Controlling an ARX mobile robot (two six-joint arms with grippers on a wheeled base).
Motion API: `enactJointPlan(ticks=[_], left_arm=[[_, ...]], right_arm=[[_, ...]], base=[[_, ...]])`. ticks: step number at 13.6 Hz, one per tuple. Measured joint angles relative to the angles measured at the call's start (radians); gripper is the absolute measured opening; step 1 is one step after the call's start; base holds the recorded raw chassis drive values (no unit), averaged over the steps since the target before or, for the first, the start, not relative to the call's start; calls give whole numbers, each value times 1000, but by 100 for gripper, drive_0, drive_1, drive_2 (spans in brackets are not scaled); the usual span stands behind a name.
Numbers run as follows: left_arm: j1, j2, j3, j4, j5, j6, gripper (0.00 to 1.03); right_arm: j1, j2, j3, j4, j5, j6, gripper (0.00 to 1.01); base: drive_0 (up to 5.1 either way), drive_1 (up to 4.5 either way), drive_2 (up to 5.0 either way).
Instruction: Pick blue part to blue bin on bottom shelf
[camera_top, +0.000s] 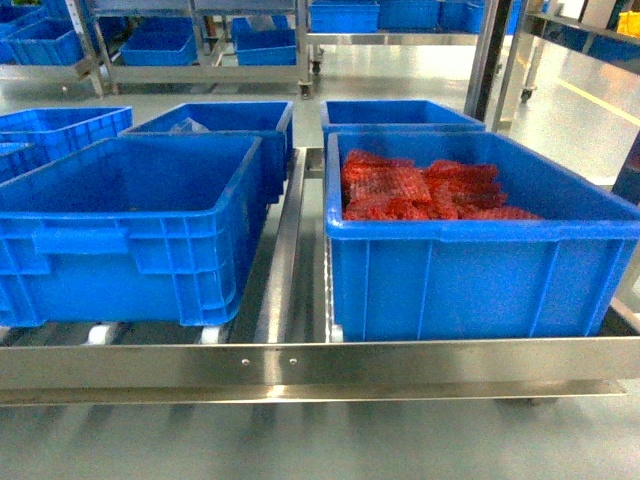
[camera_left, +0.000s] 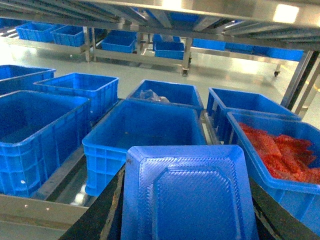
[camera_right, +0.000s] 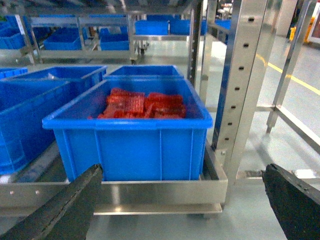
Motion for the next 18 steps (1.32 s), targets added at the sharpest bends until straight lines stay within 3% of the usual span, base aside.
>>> enactJointPlan(ticks=[18], left_arm=[[0,-3,-1,0,0,0,43]], right_arm=[[0,0,0,0,-1,0,98]], base=[[0,0,0]])
